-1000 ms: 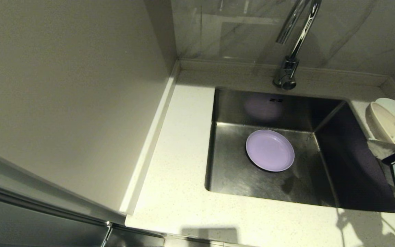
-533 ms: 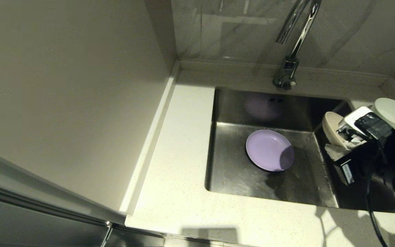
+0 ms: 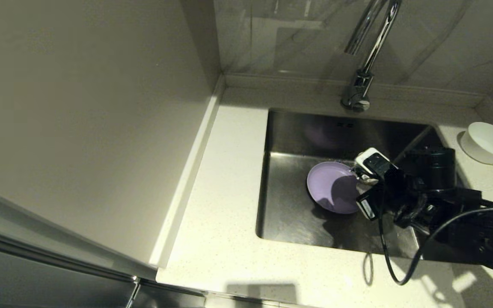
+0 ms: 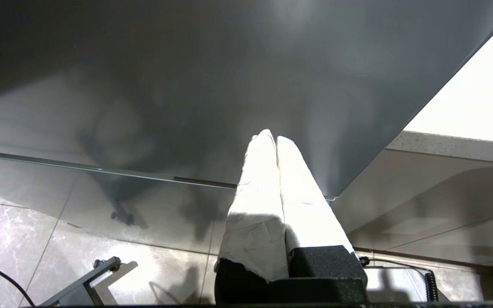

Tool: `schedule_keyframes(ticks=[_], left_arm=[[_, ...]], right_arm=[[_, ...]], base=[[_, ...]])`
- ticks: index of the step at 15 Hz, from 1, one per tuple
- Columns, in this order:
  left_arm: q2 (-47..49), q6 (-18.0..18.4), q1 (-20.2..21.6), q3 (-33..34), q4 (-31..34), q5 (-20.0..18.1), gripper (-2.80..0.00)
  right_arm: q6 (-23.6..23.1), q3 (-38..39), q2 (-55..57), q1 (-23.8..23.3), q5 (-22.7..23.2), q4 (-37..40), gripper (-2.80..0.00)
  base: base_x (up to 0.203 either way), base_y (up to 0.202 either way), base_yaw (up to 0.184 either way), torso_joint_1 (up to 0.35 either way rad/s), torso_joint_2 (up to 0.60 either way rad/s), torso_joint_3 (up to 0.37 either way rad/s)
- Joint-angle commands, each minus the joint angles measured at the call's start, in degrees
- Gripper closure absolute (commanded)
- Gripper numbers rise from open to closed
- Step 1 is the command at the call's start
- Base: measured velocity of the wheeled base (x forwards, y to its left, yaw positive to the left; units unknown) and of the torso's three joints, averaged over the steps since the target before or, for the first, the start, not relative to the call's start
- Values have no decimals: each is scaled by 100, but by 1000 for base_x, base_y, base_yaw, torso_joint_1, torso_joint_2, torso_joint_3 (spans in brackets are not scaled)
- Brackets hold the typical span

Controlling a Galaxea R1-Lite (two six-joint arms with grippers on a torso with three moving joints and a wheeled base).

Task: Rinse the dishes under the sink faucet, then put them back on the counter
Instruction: Put a plate into the sink

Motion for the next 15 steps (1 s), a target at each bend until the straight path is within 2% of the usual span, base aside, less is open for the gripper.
schedule_keyframes(ticks=[1,5,10,15], left_arm=[[-18,2,-9,0,-2,3,0],[-18,-4,0,0,-2,3,0],[-18,-4,0,0,-2,3,0],[-18,-2,0,0,-2,3,0]], right_arm=[[-16,-393,819,-1,-11,-24,0],[24,-1046,1614,-65,-15,-34,0],[-2,-1579,2082,-465,-21,-192,0],[-18,-1818,2422,-641,-24,-212,0]], base=[[0,0,0,0,0,0],[0,0,0,0,0,0],[0,0,0,0,0,0],[0,0,0,0,0,0]])
